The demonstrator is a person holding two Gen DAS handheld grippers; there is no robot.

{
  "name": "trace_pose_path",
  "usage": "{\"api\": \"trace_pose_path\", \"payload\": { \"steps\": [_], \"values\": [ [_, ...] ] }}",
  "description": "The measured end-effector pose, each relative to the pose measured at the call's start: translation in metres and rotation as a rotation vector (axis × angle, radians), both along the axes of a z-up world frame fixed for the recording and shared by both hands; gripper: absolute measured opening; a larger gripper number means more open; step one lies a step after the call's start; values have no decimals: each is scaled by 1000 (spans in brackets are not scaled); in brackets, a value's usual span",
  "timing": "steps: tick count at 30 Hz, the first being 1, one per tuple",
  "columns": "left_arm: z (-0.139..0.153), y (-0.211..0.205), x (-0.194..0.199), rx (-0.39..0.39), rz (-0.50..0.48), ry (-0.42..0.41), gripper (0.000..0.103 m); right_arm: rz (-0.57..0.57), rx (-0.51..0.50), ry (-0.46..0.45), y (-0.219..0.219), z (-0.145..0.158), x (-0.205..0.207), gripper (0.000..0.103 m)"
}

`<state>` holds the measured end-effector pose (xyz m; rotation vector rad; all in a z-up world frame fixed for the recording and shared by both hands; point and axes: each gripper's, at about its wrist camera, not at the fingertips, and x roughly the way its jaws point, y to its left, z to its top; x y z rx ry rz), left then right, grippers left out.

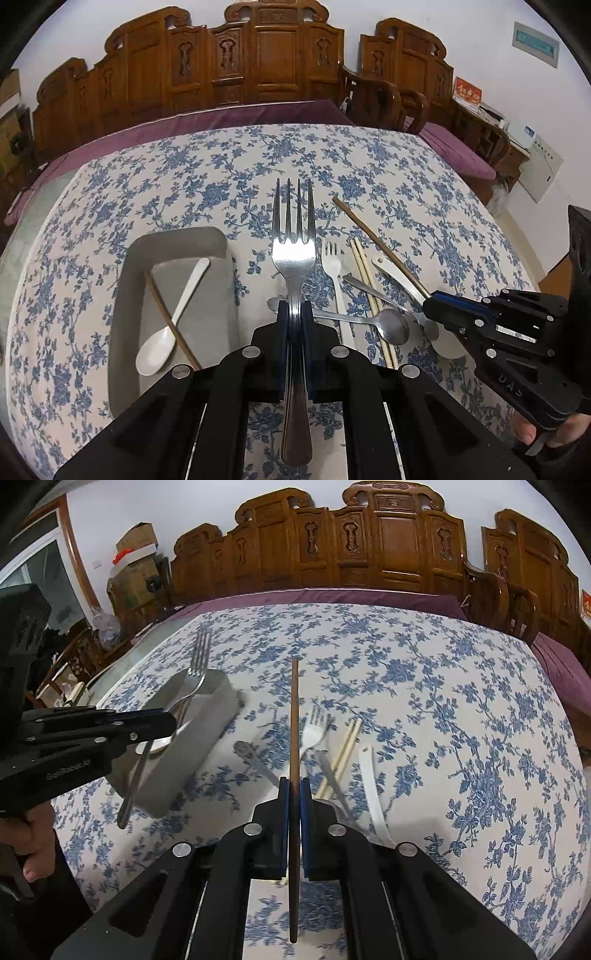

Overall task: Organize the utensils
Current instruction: 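Carry the steel fork into the grey tray and open the left tool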

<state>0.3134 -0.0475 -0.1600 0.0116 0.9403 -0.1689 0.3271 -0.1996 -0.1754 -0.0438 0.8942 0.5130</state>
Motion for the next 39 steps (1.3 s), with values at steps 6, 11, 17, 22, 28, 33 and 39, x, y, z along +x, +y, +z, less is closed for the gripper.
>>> {"api": "trace_pose_path", "payload": {
  "steps": [6,11,17,22,28,33,39],
  "values": [
    [6,12,-1,-7,-14,-3,6,-3,-18,-26,17,28,-5,6],
    [8,27,0,-21,-15,6,6,-18,-35,-32,26,41,-7,6],
    [14,49,5,-44,-2,11,6,-34,-42,-30,41,51,-5,6],
    [16,70,12,-44,6,19,6,-26,-38,-34,55,58,-2,6],
    [2,94,24,-29,24,54,6,-12,-9,-13,78,57,6,6],
    [-15,100,34,-19,21,76,6,9,0,8,99,48,11,6],
    [-36,111,46,-30,25,109,6,4,-4,45,114,30,22,7]
  ]
}}
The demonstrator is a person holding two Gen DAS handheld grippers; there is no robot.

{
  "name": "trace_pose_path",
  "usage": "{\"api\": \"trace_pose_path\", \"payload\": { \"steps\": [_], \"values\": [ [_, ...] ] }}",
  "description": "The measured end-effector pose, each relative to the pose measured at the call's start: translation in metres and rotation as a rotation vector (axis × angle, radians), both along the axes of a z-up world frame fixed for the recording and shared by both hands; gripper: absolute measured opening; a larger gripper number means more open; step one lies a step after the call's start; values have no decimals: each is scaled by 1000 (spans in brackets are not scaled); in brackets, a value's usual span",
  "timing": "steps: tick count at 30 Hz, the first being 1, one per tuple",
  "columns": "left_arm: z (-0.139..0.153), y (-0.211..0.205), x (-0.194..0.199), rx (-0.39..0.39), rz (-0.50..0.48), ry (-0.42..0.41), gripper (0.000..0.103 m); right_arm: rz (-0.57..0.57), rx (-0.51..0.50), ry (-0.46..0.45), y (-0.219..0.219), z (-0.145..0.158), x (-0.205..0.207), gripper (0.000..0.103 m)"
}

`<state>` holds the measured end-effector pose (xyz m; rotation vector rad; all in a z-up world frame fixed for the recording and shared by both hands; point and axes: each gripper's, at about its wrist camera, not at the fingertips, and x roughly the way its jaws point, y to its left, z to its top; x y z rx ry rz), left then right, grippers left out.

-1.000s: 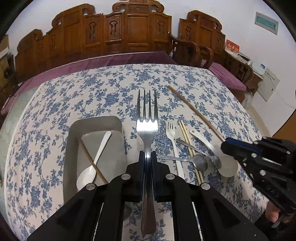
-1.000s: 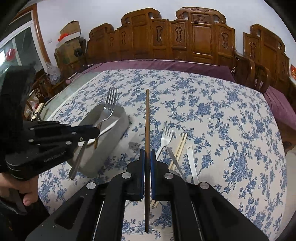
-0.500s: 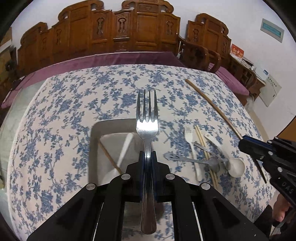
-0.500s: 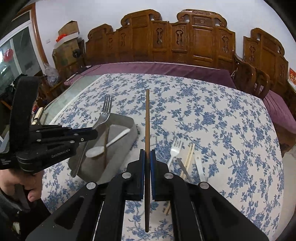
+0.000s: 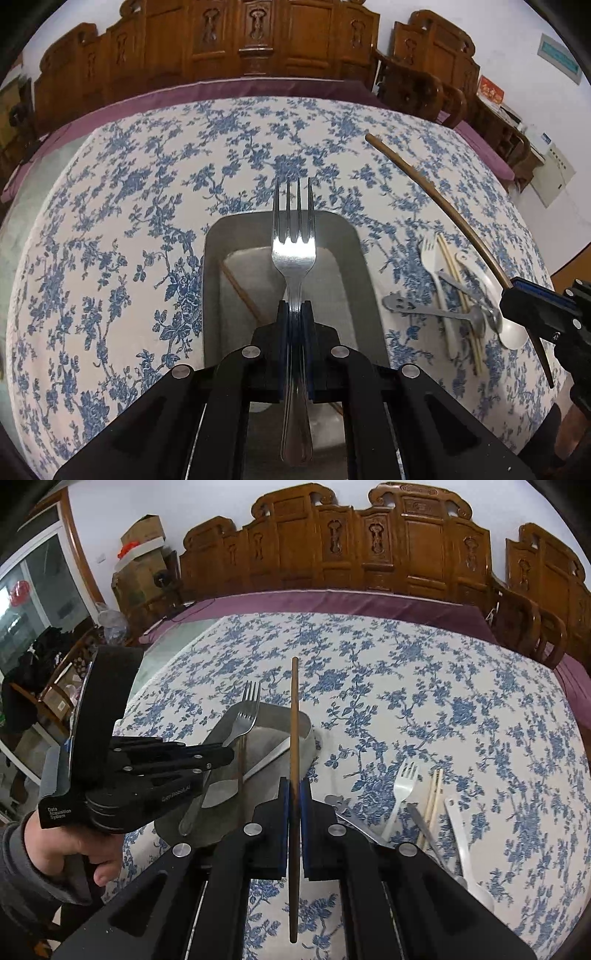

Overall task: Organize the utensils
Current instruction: 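Carry the steel fork into the grey tray and open the left tool, then lower the held chopstick into the grey tray and open the right tool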

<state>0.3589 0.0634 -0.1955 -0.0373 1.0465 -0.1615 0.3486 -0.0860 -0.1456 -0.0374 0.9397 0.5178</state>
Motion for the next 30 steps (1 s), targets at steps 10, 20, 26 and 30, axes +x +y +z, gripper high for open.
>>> {"api": "trace_pose_path", "payload": {
  "steps": [10,20,26,30],
  "values": [
    [-11,11,-9,-5,-21,4,6,1,-15,35,18,-21,5,6],
    [24,31,-41,-6,-16,-80,6,1,14,66,47,-34,-2,6],
    [32,49,-58,-3,5,-99,7,-4,23,105,68,-49,0,6],
    [36,60,-66,7,18,-105,7,-8,18,128,79,-60,3,6]
  ]
}}
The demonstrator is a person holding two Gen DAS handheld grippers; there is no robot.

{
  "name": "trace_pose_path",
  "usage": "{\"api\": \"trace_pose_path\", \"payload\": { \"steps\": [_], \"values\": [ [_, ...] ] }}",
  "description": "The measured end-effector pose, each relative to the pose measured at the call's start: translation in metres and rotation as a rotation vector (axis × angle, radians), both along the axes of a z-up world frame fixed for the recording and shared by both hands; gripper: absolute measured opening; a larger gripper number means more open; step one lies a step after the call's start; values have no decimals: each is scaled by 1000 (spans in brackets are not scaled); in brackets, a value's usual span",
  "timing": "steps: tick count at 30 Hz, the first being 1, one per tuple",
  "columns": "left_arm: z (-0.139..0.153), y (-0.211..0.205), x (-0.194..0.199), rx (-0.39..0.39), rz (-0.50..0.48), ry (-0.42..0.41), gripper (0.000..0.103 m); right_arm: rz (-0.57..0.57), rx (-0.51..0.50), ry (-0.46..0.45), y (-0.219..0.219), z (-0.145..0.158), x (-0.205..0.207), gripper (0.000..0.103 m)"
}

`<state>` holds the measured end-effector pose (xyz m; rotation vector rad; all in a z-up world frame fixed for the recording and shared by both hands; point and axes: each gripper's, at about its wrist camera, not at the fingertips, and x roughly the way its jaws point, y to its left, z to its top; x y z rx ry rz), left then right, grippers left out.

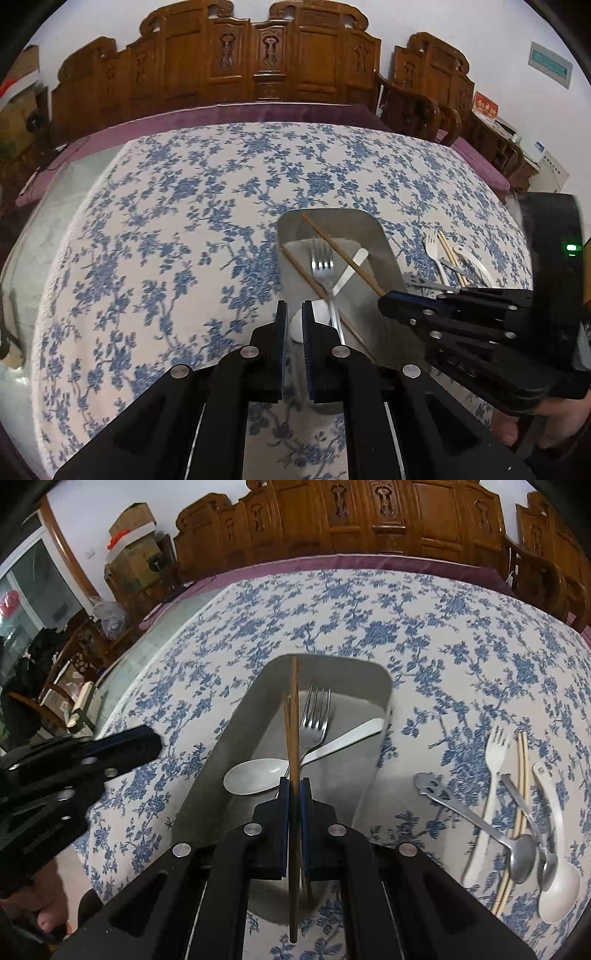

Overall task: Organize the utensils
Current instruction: 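Lower the held chopstick into the grey tray and open the right tool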

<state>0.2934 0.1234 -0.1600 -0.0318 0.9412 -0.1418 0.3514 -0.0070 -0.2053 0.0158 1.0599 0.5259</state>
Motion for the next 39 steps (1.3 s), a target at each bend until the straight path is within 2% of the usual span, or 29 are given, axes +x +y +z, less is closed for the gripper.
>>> {"api": "trace_pose_path", "payload": {
  "steps": [10,20,32,34,35,39],
  "values": [
    [2,13,-9,5,23,-6,8,-22,-23,39,17,-22,10,6],
    [5,15,-15,3,34,-10,8,27,13,31,24,-18,5,10],
    [11,5,-18,9,31,-19,8,94,78,-9,9,7,-5,11],
    [13,0,-19,8,29,-24,12,102,72,-39,0,17,-10,11],
    [14,-3,-19,7,28,-29,18,105,70,-51,-4,21,-13,11],
    [17,-23,-22,10,7,-38,20,108,62,-96,-34,39,-27,11]
  ]
}}
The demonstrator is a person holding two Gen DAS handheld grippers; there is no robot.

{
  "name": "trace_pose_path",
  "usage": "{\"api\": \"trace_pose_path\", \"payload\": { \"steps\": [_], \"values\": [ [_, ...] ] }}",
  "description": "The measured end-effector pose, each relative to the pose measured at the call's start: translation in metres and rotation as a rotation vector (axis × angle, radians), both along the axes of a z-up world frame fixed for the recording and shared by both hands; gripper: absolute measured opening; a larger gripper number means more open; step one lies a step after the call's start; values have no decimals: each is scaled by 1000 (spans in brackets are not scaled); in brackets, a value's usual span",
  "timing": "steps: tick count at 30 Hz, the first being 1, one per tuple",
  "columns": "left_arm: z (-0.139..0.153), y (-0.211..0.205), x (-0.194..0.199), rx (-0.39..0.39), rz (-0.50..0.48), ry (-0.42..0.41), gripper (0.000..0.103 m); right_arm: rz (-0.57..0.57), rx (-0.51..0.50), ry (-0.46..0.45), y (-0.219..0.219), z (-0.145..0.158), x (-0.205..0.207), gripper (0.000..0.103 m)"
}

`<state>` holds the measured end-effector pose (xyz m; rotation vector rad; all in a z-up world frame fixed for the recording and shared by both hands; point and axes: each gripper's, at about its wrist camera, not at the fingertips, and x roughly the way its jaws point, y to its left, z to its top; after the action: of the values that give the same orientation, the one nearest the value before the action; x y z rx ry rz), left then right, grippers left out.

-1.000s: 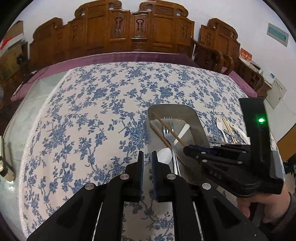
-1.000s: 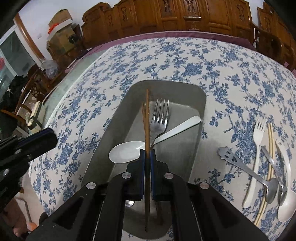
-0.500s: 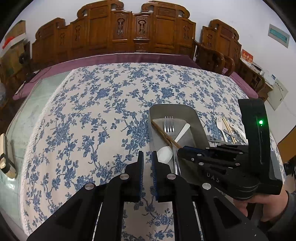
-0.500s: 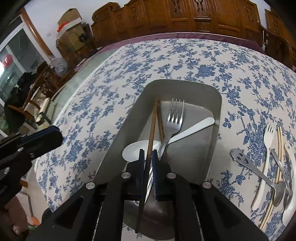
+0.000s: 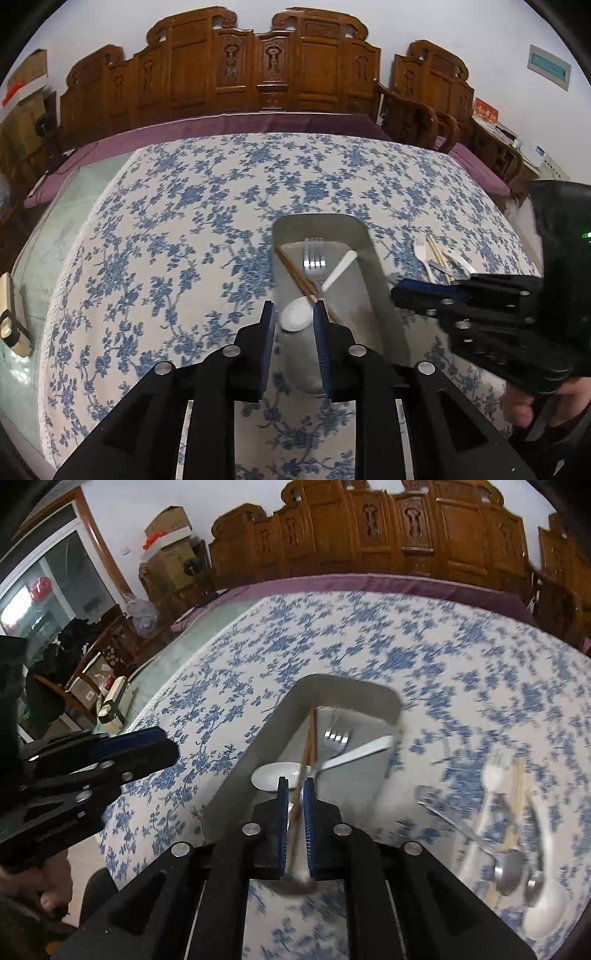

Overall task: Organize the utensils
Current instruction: 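Lower the held chopstick into the grey tray and open the right tool, then move the right tool to the pile and grasp the smiley-face steel spoon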

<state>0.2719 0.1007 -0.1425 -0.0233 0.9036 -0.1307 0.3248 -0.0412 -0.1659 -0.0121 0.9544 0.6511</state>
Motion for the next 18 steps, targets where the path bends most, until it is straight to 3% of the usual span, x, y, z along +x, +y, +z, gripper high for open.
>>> {"api": "trace_pose_path", "payload": {
  "steps": [4,9,15,18],
  "values": [
    [3,-19,-1,-3,-23,-6,21,-7,-29,-45,-31,13,-12,11],
    [6,-44,-3,-6,-55,-18,40,-38,-62,-92,-69,25,-26,11],
    [6,-76,-3,-13,-102,-26,56,-88,-91,-115,-116,27,-39,17],
    [4,-91,-1,-17,-123,-23,56,-108,-110,-113,-134,23,-40,17]
  ]
}}
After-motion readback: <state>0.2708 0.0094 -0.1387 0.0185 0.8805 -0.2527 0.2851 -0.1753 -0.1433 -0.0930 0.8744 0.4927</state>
